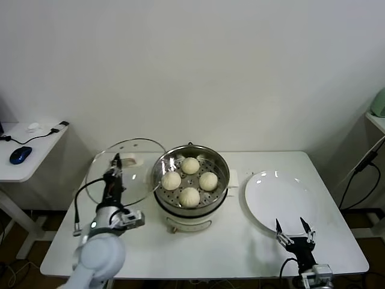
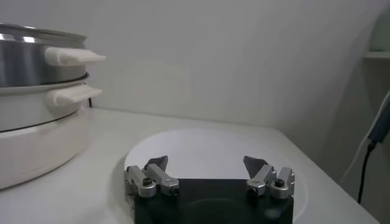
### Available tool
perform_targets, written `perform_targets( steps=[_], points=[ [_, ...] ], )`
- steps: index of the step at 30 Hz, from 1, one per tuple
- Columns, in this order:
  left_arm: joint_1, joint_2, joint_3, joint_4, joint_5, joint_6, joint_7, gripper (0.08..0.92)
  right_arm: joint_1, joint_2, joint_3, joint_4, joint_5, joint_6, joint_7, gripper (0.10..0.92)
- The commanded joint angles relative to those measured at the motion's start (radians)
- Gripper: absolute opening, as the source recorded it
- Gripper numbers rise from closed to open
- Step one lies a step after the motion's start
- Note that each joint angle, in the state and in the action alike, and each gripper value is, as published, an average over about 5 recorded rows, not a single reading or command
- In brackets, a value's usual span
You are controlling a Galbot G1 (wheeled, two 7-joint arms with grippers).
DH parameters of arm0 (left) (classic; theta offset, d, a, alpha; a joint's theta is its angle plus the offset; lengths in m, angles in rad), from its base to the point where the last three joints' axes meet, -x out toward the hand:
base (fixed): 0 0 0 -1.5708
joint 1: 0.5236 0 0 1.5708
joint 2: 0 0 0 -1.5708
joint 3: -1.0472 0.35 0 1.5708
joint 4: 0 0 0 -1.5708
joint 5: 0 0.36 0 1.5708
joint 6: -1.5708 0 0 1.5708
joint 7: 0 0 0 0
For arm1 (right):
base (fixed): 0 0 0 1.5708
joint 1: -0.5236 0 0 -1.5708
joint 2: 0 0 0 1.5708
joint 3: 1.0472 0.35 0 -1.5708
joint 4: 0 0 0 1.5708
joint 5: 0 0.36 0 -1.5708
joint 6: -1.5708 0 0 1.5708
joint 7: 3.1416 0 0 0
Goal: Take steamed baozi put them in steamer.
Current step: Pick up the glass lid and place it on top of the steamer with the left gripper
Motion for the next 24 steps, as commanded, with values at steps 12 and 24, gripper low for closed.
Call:
perform_targets(
  steps=[12,24],
  points=[
    [-0.23,-0.312,0.448,0.12,0.358,0.158,0.195,0.132,-0.008,-0.002,0.023,-0.047,-0.014,0.065,-0.011,0.823],
    [-0.232,-0.403,0.421,0.293,0.409,0.158,0.165,0.132,-0.009,-0.01,0.026,-0.088,0.01,0.119,0.0,0.823]
  ],
)
